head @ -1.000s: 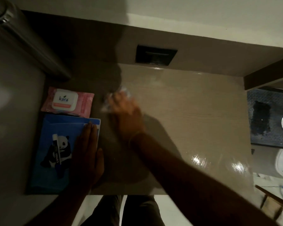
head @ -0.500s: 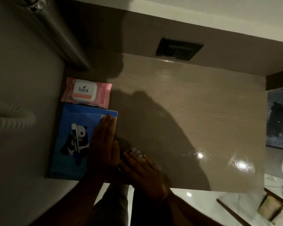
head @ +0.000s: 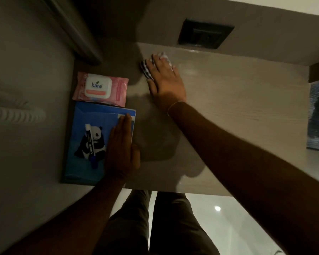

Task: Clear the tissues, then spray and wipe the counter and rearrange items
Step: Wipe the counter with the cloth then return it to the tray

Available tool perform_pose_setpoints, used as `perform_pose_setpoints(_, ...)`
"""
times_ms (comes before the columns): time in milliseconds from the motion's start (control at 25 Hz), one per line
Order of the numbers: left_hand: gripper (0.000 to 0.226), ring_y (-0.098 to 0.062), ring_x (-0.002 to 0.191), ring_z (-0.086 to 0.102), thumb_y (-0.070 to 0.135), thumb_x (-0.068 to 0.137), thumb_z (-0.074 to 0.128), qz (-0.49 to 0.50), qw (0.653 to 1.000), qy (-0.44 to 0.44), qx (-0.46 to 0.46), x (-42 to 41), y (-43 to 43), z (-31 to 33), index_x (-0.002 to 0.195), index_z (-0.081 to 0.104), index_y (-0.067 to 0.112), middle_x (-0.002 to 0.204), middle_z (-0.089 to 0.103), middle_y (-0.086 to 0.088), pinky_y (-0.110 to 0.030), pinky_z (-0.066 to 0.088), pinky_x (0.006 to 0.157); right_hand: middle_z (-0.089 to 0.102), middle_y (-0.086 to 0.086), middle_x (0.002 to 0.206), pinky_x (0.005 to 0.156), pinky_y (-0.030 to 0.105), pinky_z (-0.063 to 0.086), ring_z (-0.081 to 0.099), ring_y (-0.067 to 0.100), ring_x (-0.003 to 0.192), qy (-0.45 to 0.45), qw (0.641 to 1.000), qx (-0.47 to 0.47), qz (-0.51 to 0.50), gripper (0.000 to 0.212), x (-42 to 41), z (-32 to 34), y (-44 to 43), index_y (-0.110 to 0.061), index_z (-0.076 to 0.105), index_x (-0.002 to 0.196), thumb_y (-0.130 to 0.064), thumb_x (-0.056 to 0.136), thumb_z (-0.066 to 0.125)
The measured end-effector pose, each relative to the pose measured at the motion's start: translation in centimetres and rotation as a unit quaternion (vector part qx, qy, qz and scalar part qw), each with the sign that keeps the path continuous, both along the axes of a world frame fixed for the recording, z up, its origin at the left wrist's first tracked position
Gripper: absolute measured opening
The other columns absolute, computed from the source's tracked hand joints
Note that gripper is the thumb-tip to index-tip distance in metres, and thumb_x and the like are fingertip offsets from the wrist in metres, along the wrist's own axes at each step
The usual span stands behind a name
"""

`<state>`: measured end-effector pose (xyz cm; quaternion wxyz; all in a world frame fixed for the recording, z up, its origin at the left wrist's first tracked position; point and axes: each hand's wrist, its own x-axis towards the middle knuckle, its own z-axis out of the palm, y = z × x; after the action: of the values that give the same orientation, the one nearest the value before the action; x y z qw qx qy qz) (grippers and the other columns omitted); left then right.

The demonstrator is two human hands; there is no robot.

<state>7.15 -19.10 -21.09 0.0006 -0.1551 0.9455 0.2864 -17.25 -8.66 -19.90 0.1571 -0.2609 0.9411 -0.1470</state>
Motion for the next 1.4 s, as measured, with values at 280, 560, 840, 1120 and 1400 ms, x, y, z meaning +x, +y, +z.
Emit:
perform_pose_setpoints(280, 0.081, -0.019, 0.163, 0.01, 0.027, 0.09, 0.037, -0.024, 0.999, 0.014, 0.019, -0.1, -0.2, -0.1, 0.165, 0.008, 0.017, 0.175, 0.013, -0.001, -0.048, 0.012, 0.133, 0.014, 0.001, 0.177, 0.128, 0.056, 0.027, 0.014, 0.025, 0.163, -0.009, 0.99, -0.015, 0.143, 0.076, 22.4, -0.4, 7.9, -0.033, 0.023, 0.166, -0.041, 0.099, 0.056)
perform_pose_setpoints(560, 0.091, -0.02, 0.163, 0.009, 0.023, 0.082, 0.043, -0.021, 1.0, 0.0, 0.018, 0.2, -0.2, -0.1, 0.166, 0.006, 0.018, 0.175, 0.008, 0.003, -0.055, 0.016, 0.131, 0.023, -0.007, 0.175, 0.12, 0.039, 0.033, 0.036, 0.024, 0.156, 0.039, 0.999, 0.009, 0.037, 0.056, 29.1, -1.7, 19.7, -0.036, 0.033, 0.163, -0.029, 0.108, 0.038)
perform_pose_setpoints(840, 0.086, -0.021, 0.163, 0.007, 0.023, 0.087, 0.04, -0.036, 0.999, 0.008, -0.019, 0.3, -0.2, -0.4, 0.165, 0.006, 0.016, 0.176, 0.004, 0.0, -0.043, 0.006, 0.134, 0.025, 0.016, 0.173, 0.132, 0.051, 0.02, 0.021, 0.037, 0.161, 0.043, 0.86, 0.059, -0.504, 0.065, 20.4, 0.8, 31.4, -0.012, 0.031, 0.165, -0.035, 0.105, 0.036)
perform_pose_setpoints(1120, 0.084, -0.024, 0.163, 0.011, 0.022, 0.085, 0.04, -0.047, 0.998, -0.006, -0.046, 0.0, -0.3, 0.0, 0.164, 0.017, 0.012, 0.174, 0.015, -0.007, -0.055, 0.018, 0.13, 0.029, 0.015, 0.172, 0.129, 0.05, 0.022, 0.016, 0.03, 0.162, 0.077, 0.979, -0.018, -0.186, 0.061, 15.5, -0.9, 11.5, -0.019, 0.038, 0.163, -0.023, 0.104, 0.051)
perform_pose_setpoints(1400, 0.083, -0.025, 0.163, 0.01, 0.025, 0.085, 0.043, -0.038, 0.998, -0.017, -0.035, -0.2, -0.1, 1.0, 0.164, 0.018, 0.014, 0.175, 0.011, -0.005, -0.056, 0.02, 0.128, 0.015, -0.002, 0.178, 0.123, 0.046, 0.027, 0.012, 0.019, 0.165, 0.05, 0.992, 0.023, 0.11, 0.069, 30.0, -1.1, 12.5, -0.031, 0.024, 0.167, -0.039, 0.104, 0.05)
